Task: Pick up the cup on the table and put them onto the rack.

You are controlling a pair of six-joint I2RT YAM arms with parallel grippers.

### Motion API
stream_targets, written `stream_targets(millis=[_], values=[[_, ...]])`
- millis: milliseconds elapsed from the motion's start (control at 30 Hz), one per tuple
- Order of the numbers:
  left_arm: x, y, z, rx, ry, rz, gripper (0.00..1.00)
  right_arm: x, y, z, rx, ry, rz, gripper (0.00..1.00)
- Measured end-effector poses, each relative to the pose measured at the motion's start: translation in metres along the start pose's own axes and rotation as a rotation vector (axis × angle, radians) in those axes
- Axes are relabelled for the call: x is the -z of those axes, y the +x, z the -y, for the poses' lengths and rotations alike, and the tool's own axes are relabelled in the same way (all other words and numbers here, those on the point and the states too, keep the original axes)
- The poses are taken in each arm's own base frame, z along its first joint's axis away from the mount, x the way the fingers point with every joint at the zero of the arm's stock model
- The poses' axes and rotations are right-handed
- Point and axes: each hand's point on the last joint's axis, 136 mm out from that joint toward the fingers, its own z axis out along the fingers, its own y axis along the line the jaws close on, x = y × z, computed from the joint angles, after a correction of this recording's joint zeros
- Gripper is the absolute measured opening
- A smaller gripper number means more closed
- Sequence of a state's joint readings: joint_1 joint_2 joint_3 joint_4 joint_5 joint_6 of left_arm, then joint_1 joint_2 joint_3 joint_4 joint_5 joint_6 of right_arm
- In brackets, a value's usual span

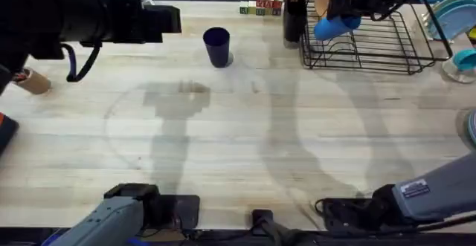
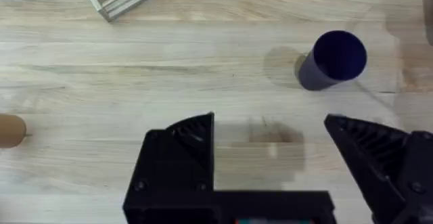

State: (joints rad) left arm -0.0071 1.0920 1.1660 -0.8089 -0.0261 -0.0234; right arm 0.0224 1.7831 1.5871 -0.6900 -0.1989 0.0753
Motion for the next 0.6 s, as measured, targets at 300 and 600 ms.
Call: stream_targets(millis=[300, 600], values=[[0.0, 0.0, 0.0, 0.0, 0.0, 0.0, 0.993, -0.011, 0.005, -0.005, 0.042, 0.077, -0.019, 0.031], [0.0, 0.0, 0.0, 0.0, 0.0, 0.0, 0.993, -0.019, 0.015, -0.018, 0.083, 0.105, -0.053, 0.031]])
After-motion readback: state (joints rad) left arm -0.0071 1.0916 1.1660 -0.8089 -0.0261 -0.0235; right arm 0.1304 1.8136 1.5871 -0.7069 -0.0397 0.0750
